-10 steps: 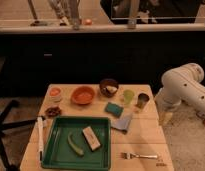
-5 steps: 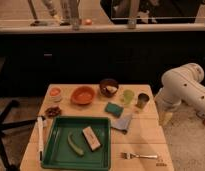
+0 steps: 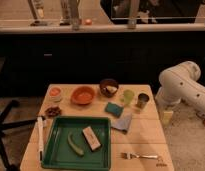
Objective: Wipe table surface with eraser
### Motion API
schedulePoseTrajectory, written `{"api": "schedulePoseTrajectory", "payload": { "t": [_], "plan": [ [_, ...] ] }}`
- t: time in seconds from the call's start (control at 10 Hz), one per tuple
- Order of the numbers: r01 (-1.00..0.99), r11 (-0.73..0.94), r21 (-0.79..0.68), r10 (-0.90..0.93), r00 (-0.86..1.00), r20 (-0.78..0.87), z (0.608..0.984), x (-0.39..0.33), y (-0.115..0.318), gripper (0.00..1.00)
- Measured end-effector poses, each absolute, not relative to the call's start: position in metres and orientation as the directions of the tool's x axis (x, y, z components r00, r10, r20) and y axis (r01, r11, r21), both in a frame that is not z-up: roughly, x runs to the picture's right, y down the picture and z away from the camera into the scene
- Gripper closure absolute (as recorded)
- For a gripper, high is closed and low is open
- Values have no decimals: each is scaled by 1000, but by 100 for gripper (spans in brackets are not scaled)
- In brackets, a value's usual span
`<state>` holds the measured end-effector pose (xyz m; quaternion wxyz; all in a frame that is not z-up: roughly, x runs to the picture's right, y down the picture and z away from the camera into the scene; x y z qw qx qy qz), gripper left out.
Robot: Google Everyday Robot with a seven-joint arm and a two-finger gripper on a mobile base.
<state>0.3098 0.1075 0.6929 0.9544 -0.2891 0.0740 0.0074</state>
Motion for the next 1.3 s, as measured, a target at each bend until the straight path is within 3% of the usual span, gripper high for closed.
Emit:
{"api": "schedulePoseTrajectory", "payload": {
  "t": [0.5, 1.0, 1.3],
  "plan": [
    [-123, 814, -568, -13, 973, -229, 689, 333, 123, 20],
    [-119, 806, -580, 69, 992, -108, 673, 254, 153, 20],
    [-117, 806, -580, 76, 993, -96, 672, 249, 155, 20]
  ]
}}
